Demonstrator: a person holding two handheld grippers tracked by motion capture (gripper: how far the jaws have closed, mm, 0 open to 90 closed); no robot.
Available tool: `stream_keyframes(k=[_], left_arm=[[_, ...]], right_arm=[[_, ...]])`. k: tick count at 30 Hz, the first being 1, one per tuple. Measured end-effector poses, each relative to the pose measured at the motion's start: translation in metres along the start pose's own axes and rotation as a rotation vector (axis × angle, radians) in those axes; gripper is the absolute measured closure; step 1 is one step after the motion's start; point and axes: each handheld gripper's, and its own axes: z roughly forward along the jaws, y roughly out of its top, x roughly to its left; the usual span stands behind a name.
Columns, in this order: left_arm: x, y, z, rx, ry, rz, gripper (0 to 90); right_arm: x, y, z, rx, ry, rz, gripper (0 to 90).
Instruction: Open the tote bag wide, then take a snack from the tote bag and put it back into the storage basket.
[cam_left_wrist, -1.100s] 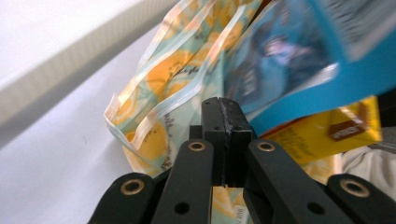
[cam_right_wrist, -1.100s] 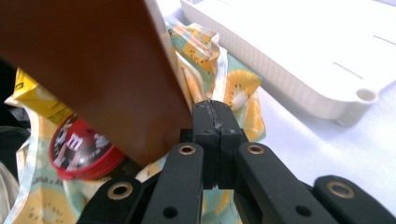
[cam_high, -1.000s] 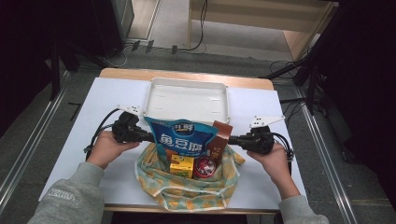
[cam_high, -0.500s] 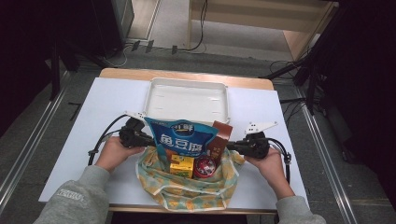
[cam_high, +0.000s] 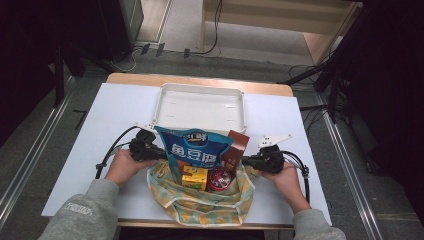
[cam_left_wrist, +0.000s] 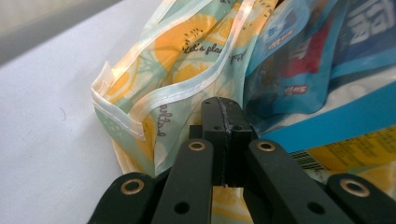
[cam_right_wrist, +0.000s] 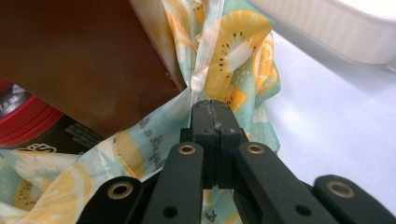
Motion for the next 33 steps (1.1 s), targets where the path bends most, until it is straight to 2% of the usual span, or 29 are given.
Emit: stream_keyframes(k=[1,7,11,13,16,18,19,21,30,33], left_arm=[[0.001,-0.001,0.001,-0.001,0.007,0.003,90.0],[0.003,-0.004,0.006,0.019,0.02,0.011,90.0],[0.003,-0.004,0.007,0.036,0.036,0.024,90.0],[0.002,-0.003,0.003,0.028,0.037,0.008,86.9],[-0.002,-0.002,-0.006,0.016,0.04,0.024,83.1],[-0.003,-0.002,-0.008,0.014,0.038,0.026,80.7],[-0.006,-0.001,-0.011,0.011,0.05,0.037,80.7],[-0.009,-0.001,-0.017,-0.001,0.063,0.052,76.5],[-0.012,-0.001,-0.026,0.001,0.057,0.063,66.4],[-0.013,-0.001,-0.03,0.001,0.058,0.072,64.6]], right_arm=[[-0.002,-0.001,0.002,-0.004,0.006,-0.013,90.0],[-0.005,-0.004,0.008,0.013,0.015,-0.014,90.0],[-0.006,-0.005,0.013,0.061,0.015,0.003,90.0],[-0.006,-0.003,0.011,0.052,0.011,-0.007,90.0],[-0.007,0.002,0.003,0.009,0.004,0.017,78.5],[-0.007,0.005,-0.003,-0.014,-0.028,0.03,74.8],[-0.007,0.005,-0.003,-0.014,-0.028,0.03,74.8],[-0.008,0.007,-0.011,-0.056,-0.072,0.031,70.8],[-0.011,0.007,-0.018,-0.06,-0.097,0.057,60.2],[-0.011,0.007,-0.018,-0.053,-0.107,0.05,57.8]])
